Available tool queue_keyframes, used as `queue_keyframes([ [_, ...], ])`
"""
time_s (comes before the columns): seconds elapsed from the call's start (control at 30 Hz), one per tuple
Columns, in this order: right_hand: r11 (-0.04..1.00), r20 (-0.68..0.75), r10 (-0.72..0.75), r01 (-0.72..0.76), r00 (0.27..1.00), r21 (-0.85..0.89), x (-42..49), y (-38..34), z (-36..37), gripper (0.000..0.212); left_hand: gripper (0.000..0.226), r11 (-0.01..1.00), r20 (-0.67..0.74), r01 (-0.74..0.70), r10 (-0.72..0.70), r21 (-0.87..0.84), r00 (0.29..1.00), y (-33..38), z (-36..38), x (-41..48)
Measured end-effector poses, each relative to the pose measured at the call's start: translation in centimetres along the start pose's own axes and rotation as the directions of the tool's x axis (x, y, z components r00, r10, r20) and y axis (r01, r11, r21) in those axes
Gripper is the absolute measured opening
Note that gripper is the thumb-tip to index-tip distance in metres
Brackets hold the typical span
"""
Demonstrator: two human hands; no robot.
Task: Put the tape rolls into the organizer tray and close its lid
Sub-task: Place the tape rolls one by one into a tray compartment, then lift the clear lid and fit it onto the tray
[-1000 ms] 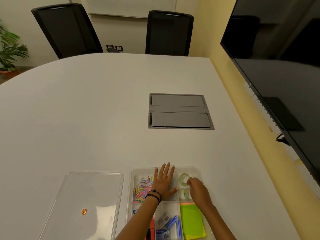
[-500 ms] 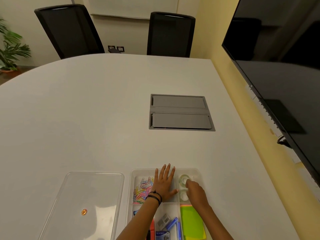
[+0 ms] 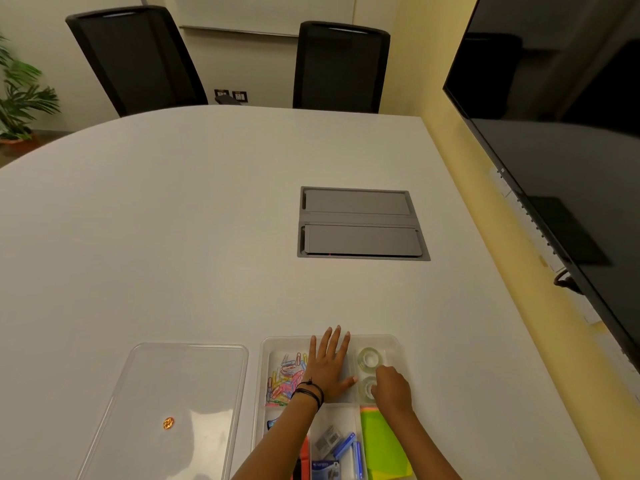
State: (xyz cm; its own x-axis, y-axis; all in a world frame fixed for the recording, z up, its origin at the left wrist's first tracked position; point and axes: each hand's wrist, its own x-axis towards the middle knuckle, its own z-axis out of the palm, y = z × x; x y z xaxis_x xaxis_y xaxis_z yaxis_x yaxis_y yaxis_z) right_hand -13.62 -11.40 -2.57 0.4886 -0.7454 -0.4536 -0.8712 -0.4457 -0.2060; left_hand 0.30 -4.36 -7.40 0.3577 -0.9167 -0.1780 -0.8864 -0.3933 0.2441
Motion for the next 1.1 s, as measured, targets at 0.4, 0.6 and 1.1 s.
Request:
queue_keyframes([
  [0.4, 0.995, -0.069, -0.016, 0.023, 0.997, 0.1, -0.2, -0.3, -0.4, 0.018, 0.104, 1.0, 0.036, -0.011, 0.011, -0.007, 0.999, 0.0, -0.1, 0.0],
  [0.6, 0.996, -0.056, -0.027, 0.032, 0.998, 0.087, -0.4, -0.5, -0.6, 0.019, 0.105, 1.0, 0.065, -0.022, 0.022, -0.005, 0.998, 0.0, -0.2, -0.1],
  [1.1, 0.987, -0.171, -0.067, 0.09, 0.983, 0.132, -1.9, -0.5, -2.3, 0.035, 0.092, 0.991, 0.011, -0.087, 0.089, -0.097, 0.996, 0.0, -2.4, -1.2],
])
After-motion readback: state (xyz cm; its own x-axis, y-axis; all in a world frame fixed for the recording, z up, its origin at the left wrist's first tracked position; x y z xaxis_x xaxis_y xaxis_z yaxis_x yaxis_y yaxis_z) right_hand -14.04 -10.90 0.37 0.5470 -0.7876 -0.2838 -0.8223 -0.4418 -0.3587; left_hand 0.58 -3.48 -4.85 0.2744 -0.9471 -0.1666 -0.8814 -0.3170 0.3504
